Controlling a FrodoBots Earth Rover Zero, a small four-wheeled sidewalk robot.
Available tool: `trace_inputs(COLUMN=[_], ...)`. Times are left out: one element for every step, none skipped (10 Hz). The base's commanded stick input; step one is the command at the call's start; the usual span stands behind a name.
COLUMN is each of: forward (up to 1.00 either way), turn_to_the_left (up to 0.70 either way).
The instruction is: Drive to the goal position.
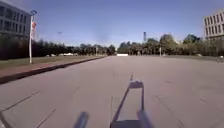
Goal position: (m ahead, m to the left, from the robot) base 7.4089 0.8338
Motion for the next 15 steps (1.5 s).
trace_inputs(forward=[1.0,1.0,1.0,1.0,1.0,1.0,1.0,1.0,1.0,1.0,1.0,1.0,1.0,1.0,1.0], turn_to_the_left=[0.0,0.0,-0.13,-0.27,-0.27,-0.27,-0.1,0.0,0.0,-0.06,-0.2,-0.27,-0.27,0.0,0.0])
